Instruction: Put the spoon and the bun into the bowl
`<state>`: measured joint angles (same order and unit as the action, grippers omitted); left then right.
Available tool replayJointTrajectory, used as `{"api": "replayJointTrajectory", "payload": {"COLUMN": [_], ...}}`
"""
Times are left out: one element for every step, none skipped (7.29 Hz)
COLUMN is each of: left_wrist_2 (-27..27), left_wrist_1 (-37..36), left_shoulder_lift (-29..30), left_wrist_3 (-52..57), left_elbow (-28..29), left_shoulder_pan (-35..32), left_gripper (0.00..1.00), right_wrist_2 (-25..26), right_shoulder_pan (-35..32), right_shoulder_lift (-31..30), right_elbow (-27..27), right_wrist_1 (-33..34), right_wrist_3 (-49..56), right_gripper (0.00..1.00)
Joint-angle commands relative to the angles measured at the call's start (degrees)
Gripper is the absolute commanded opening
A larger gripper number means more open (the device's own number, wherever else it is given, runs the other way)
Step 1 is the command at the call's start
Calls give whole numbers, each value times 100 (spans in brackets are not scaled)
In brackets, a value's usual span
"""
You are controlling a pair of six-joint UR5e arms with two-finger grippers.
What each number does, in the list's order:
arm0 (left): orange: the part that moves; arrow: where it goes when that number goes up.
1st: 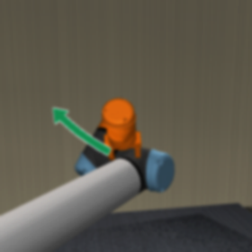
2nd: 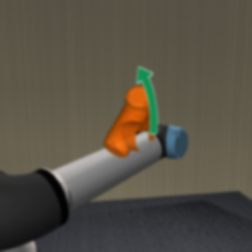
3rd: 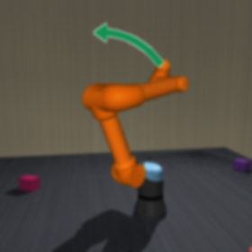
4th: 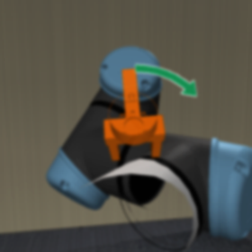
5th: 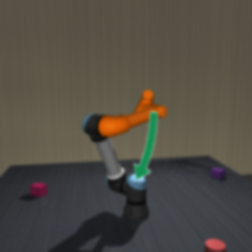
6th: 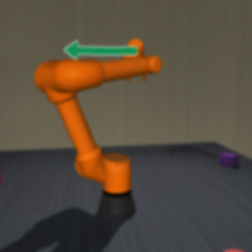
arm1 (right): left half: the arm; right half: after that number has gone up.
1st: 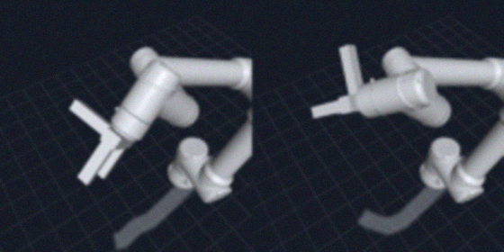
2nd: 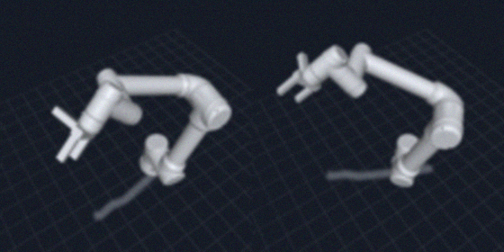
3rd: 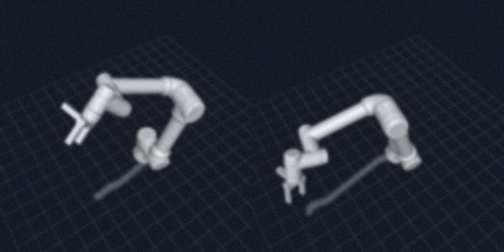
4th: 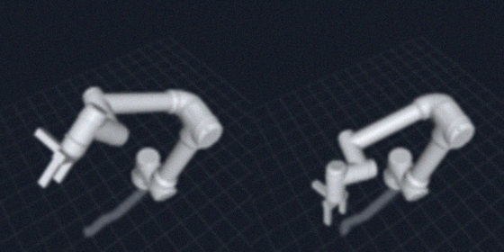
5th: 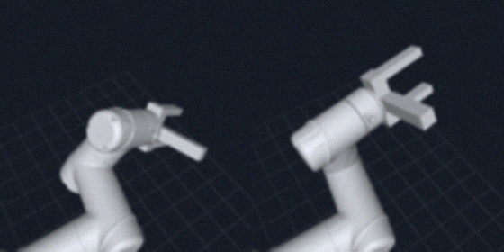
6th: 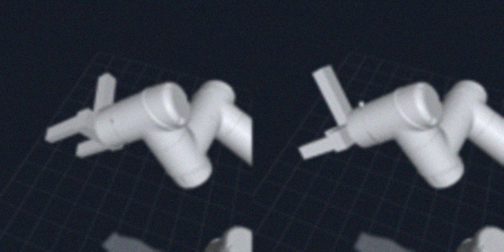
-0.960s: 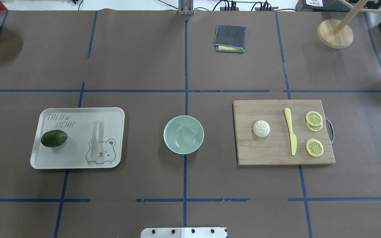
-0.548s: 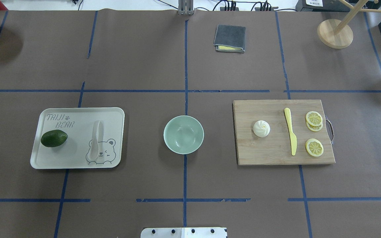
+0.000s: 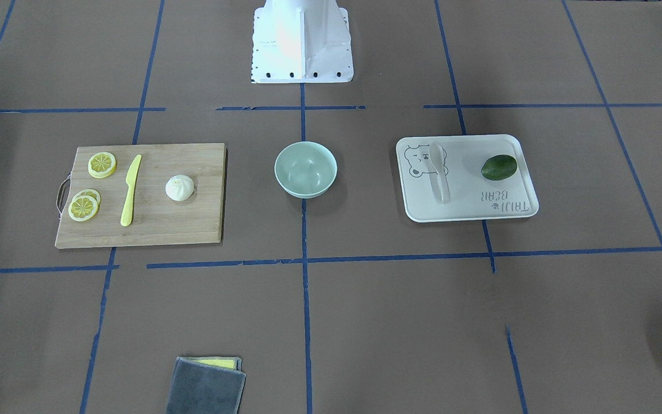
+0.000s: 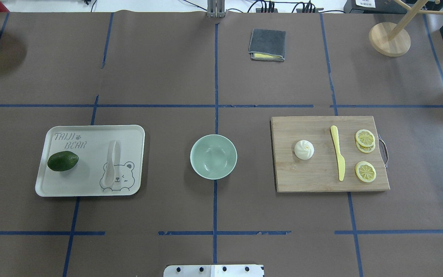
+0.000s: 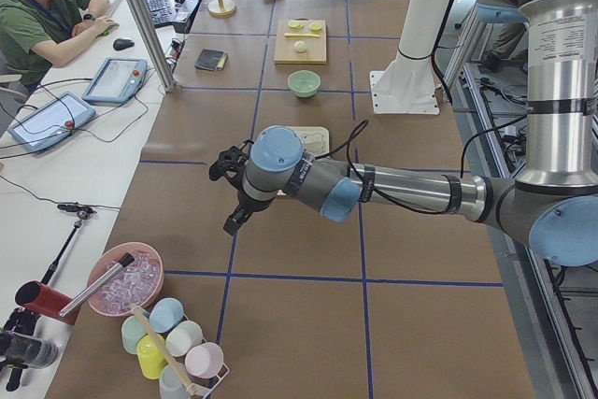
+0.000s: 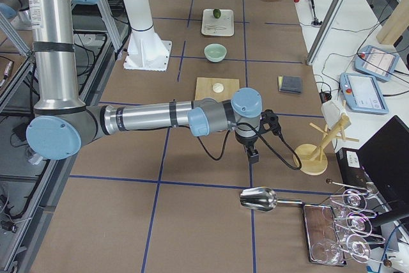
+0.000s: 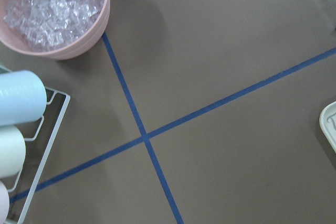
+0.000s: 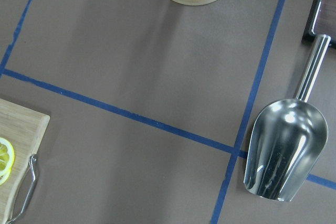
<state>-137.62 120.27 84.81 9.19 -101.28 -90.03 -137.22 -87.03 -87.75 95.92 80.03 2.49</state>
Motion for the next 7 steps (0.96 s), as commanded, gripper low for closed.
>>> {"api": "replayJointTrajectory", "payload": {"left_wrist_2": [-525,-895,-811,-384,229,740,1650], "left_wrist_1": [1792,1912,2200,2255,2247,2247,2238], "left_shoulder_lift": [0,17,235,420,622,667,729], "left_wrist_3": [-40,-771,-2014,-2879,-3244,-3614,-3843], "left_elbow": [221,249,214,196,196,127,-92], "left_shoulder_pan": [229,457,790,1159,1615,1968,2589], "left_gripper": [100,100,100,100,100,100,100], "right_wrist_2": [-94,-112,-112,-103,-103,-103,-103], "right_shoulder_pan": [19,28,28,28,28,28,28], "right_shoulder_lift": [197,197,197,197,197,189,180], "right_elbow": [5,-56,-56,-82,-91,-91,-91], "right_wrist_1": [-128,-207,-216,-216,-216,-216,-216], "right_wrist_3": [-1279,-1390,-1391,-1383,-1383,-1383,-1383], "right_gripper": [100,100,100,100,100,100,100]}}
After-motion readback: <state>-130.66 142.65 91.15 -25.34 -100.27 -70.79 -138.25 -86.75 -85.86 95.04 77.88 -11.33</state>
